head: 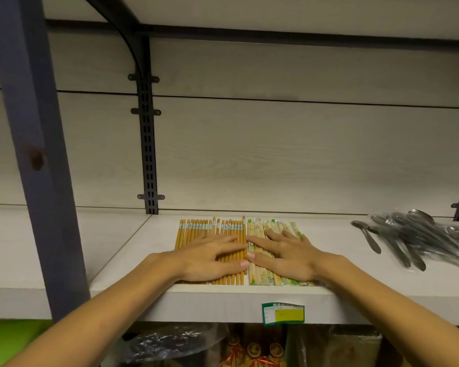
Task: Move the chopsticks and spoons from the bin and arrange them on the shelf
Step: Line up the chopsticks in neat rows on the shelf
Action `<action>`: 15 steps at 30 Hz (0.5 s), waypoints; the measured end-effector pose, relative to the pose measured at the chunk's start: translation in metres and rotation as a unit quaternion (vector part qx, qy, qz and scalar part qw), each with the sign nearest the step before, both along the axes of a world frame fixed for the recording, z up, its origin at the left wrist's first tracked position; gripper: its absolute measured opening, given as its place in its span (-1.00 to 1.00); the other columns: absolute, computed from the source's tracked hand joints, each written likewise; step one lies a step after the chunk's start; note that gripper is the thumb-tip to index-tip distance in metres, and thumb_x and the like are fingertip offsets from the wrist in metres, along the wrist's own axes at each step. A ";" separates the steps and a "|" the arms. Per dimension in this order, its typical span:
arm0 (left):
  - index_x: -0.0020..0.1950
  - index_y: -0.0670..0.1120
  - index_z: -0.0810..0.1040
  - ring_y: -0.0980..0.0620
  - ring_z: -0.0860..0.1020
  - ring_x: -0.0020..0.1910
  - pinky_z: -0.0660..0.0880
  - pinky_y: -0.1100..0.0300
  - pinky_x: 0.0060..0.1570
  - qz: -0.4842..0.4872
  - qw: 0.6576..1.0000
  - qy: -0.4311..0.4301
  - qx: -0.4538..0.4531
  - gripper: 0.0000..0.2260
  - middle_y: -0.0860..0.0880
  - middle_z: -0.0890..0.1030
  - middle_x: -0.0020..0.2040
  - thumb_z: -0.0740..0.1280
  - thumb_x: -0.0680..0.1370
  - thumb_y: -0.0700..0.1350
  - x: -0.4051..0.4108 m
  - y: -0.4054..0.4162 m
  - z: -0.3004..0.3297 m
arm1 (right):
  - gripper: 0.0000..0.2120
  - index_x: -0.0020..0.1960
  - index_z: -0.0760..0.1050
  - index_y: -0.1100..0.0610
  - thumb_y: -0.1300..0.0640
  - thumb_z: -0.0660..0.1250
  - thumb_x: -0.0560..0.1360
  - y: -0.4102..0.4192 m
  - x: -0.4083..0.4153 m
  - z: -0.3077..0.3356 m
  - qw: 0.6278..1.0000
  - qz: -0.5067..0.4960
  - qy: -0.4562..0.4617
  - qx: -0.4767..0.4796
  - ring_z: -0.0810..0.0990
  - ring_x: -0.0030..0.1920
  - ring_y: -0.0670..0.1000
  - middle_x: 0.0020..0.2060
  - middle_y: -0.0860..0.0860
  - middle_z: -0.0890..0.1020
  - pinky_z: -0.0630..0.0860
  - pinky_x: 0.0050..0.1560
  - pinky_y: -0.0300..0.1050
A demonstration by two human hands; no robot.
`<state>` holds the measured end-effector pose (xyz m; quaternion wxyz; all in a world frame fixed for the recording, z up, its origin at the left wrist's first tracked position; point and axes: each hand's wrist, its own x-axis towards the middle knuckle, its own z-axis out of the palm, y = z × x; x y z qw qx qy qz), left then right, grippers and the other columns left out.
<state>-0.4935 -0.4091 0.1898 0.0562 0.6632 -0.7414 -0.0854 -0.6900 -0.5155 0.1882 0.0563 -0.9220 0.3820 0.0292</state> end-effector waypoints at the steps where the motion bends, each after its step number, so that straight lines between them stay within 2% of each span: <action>1: 0.51 0.33 0.03 0.08 -0.10 0.56 -0.13 -0.12 0.51 -0.002 1.000 -0.008 0.009 -0.40 0.19 -0.05 0.57 -0.04 0.48 0.43 -0.001 -0.001 -0.002 | -0.29 0.42 -0.17 -0.49 -0.60 -0.26 0.29 0.000 -0.001 -0.001 1.000 -0.003 -0.004 0.008 -0.18 0.56 0.16 0.57 -0.10 -0.11 -0.23 0.47 0.32; 5: 0.51 0.28 0.09 0.09 -0.09 0.56 -0.10 -0.08 0.51 0.006 1.000 0.015 0.002 -0.40 0.19 -0.03 0.57 0.03 0.50 0.40 0.000 0.001 -0.002 | -0.27 0.42 -0.21 -0.48 -0.59 -0.28 0.26 -0.002 -0.002 0.000 1.000 -0.003 -0.001 0.018 -0.21 0.56 0.13 0.57 -0.12 -0.14 -0.25 0.47 0.31; 10: 0.46 0.31 0.24 0.12 -0.04 0.55 -0.07 -0.06 0.51 -0.001 0.998 0.069 -0.010 -0.47 0.17 0.06 0.57 0.15 0.50 0.37 0.002 0.006 -0.003 | -0.25 0.43 -0.18 -0.46 -0.59 -0.27 0.26 -0.002 0.000 0.001 1.000 -0.001 0.000 0.020 -0.19 0.56 0.14 0.57 -0.10 -0.12 -0.22 0.47 0.31; 15: 0.44 0.26 0.30 0.10 0.04 0.54 0.03 0.00 0.50 -0.007 0.997 0.070 -0.027 -0.50 0.14 0.10 0.57 0.21 0.52 0.31 -0.005 0.006 0.001 | -0.28 0.48 -0.06 -0.39 -0.57 -0.15 0.36 -0.008 0.006 0.002 1.000 -0.005 -0.030 -0.003 -0.06 0.56 0.15 0.57 -0.05 0.02 -0.10 0.47 0.33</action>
